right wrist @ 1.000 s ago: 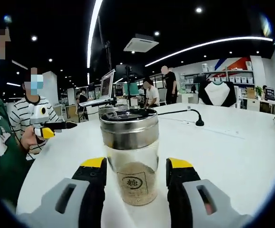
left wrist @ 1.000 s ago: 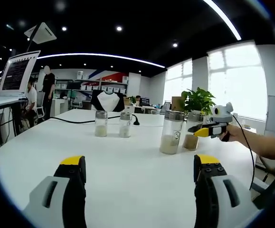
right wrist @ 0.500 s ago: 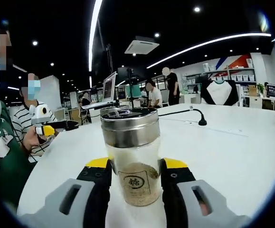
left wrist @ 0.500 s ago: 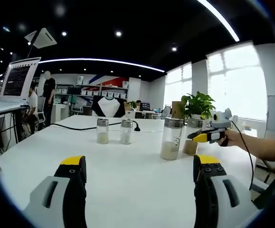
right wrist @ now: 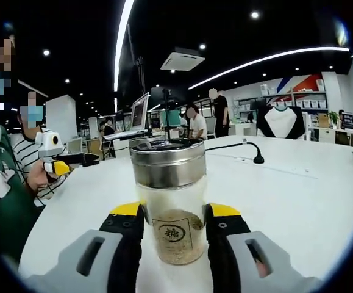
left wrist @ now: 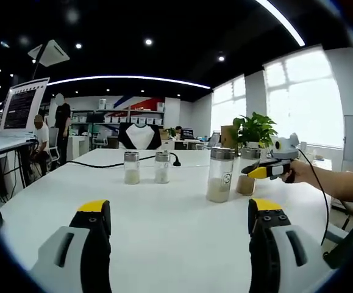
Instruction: Rotate the seasoning bottle until the label or dispensing opening points toward the visible target arrow and the bottle remains upright within the marked orientation range
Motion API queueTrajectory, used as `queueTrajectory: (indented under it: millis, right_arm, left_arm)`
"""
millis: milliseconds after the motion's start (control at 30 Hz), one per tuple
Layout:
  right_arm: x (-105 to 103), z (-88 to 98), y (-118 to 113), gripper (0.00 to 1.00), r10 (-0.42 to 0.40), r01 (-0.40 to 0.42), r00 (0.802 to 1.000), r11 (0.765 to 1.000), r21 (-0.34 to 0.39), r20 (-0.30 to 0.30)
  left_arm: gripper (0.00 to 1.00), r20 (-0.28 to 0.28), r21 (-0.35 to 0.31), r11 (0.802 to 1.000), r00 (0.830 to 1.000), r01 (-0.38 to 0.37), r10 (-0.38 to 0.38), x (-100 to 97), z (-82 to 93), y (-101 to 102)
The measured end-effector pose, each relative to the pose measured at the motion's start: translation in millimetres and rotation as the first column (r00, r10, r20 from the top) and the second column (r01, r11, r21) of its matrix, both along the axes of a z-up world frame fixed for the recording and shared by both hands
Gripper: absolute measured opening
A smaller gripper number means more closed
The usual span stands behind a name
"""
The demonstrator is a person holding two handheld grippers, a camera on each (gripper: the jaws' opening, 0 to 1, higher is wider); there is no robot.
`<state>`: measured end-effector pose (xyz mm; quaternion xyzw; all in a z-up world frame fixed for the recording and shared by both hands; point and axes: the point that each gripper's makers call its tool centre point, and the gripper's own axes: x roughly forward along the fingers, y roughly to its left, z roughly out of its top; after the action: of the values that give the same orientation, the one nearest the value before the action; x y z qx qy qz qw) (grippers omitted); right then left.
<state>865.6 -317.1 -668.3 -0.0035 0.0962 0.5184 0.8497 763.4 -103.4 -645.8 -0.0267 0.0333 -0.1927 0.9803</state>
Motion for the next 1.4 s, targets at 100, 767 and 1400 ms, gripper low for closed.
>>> queueTrajectory:
  millis: [100,767,1400]
  right_arm:
    - [-0.1,0.1,0.3,0.39,-0.005,0.005,1.0,1.0,-0.003,0.007]
    - [2.1,-1.4,0.1,0.38,-0.056,0.056,0.998,0.998,-0.037,0.015]
    - [4.4,-2.3,-1.7,0.38,-0.162,0.163,0.987,0.985,-0.058,0.019]
  left_arm:
    - [0.99,-0.004,0.002,1.0,1.0,-0.001,0.001,0.4,-1.3,0.3]
    - [0.99,-0.006,-0.005,1.0,1.0,0.0,0.0,0.6,-1.7,0.5]
    - [0.99,-0.006,-0.017,1.0,1.0,0.009,-0.009,0.2,-1.5,-1.8]
